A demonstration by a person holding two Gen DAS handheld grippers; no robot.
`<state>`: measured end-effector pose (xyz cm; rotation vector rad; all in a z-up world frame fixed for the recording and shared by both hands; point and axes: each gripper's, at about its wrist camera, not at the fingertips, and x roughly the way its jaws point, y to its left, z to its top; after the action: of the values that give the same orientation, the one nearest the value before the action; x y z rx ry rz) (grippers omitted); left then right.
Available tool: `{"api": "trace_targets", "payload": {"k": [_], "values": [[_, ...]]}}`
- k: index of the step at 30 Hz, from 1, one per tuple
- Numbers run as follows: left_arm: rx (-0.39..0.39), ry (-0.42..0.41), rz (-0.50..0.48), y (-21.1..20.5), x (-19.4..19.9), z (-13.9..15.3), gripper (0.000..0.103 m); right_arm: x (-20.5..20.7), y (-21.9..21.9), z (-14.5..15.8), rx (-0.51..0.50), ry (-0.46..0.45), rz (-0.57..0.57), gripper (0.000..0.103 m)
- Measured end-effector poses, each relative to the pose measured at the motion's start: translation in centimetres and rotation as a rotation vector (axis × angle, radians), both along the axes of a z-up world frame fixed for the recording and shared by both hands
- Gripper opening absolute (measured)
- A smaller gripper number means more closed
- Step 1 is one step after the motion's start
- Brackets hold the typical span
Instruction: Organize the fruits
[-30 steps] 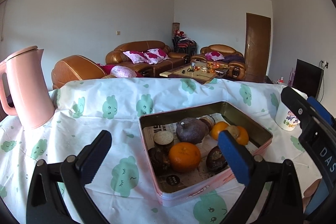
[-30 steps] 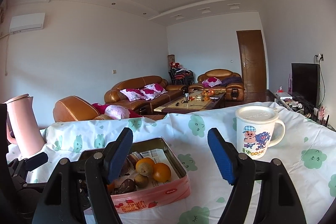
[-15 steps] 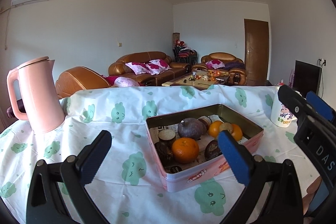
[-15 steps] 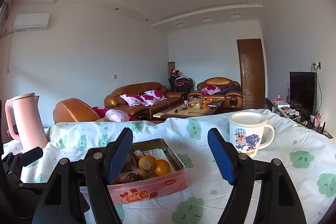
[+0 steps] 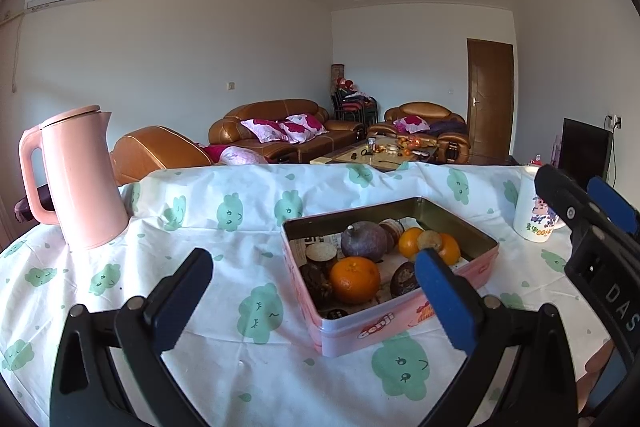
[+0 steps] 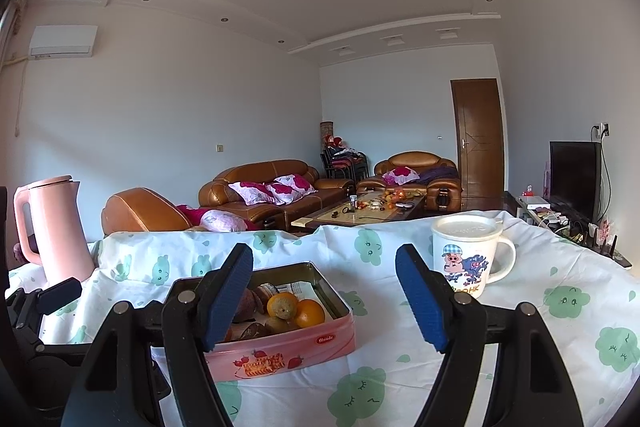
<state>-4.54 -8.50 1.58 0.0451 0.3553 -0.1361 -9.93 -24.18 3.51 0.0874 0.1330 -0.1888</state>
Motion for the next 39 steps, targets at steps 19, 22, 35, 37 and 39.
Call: {"api": "trace_targets", "payload": {"k": [19, 22, 35, 37, 39], "values": [[0.002, 0.009, 0.006, 0.28, -0.15, -0.23, 0.103, 0.08, -0.06, -0.05, 0.009, 0.006, -0.003, 0.075], [0.001, 0.010, 0.006, 0.24, -0.11, -0.22, 0.103, 0.10, -0.06, -0.07, 0.009, 0.007, -0.003, 0.076], [0.005, 0.030, 0.029, 0.36, 0.16, -0.28, 0.103, 0.02, -0.21, -0.10, 0.018, 0.008, -0.008, 0.076], [0.007, 0.031, 0.031, 0.20, 0.40, -0.20, 0.103, 0.03, -0.21, -0.09, 0.019, 0.009, -0.008, 0.076], [0.008, 0.032, 0.033, 0.22, 0.39, -0.22, 0.103, 0.03, -0.28, -0.15, 0.022, 0.011, -0.010, 0.076]]}}
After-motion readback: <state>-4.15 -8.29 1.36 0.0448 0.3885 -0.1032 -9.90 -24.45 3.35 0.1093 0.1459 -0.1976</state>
